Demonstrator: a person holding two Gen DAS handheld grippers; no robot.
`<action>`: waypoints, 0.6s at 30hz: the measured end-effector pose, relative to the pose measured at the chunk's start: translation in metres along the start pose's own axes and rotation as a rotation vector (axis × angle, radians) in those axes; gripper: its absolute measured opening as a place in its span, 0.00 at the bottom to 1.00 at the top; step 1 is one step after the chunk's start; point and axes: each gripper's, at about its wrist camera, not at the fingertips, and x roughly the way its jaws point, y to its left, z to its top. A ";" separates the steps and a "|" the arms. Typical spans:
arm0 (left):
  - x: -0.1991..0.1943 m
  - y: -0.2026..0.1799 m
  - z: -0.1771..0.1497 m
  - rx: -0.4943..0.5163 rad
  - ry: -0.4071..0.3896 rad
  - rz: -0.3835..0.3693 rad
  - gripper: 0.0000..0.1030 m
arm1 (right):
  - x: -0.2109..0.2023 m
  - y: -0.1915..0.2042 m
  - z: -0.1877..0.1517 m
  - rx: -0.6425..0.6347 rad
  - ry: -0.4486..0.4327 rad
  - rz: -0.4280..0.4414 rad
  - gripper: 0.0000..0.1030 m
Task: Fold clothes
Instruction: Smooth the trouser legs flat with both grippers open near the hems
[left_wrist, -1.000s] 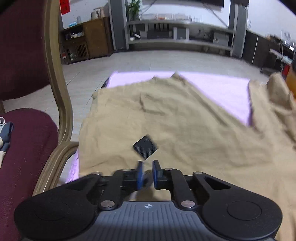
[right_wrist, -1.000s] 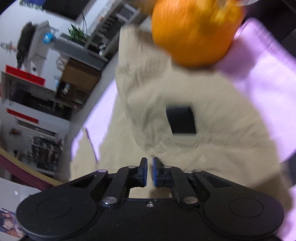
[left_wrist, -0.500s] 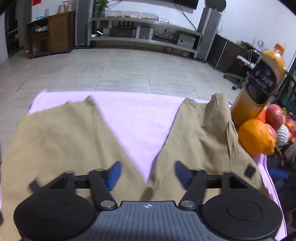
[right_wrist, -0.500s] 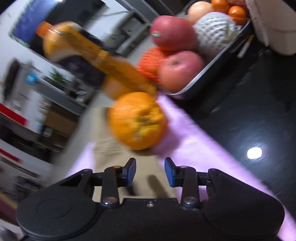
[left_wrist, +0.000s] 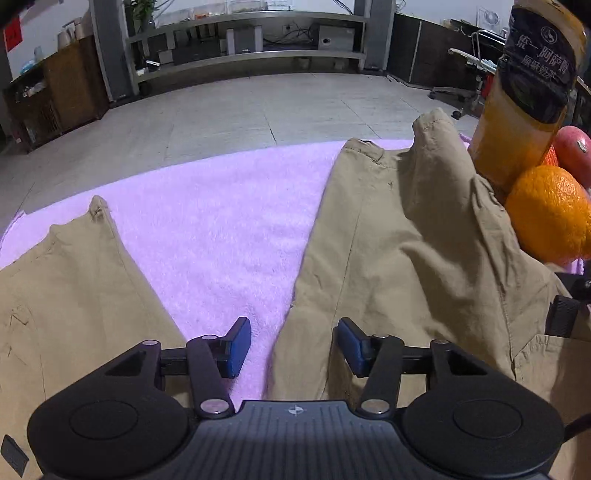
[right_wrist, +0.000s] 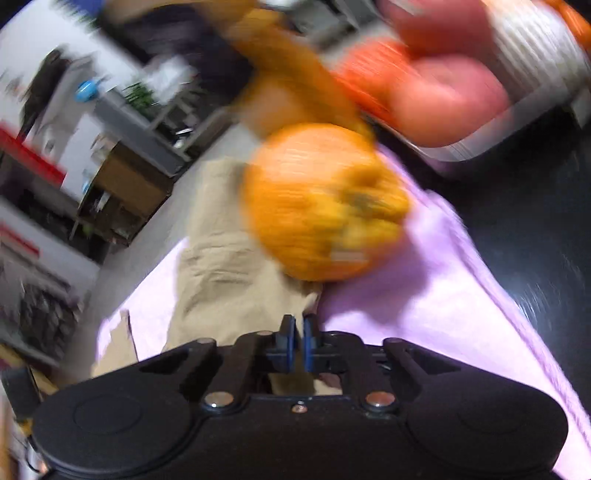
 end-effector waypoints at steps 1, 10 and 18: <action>-0.001 0.001 -0.001 -0.012 -0.002 0.003 0.50 | -0.005 0.019 -0.002 -0.085 -0.032 -0.007 0.04; -0.019 -0.001 -0.001 -0.061 -0.060 0.021 0.33 | -0.030 0.116 -0.028 -0.591 -0.146 -0.047 0.07; -0.027 -0.026 -0.023 0.161 -0.038 -0.082 0.30 | -0.010 0.031 0.013 -0.053 0.039 0.146 0.27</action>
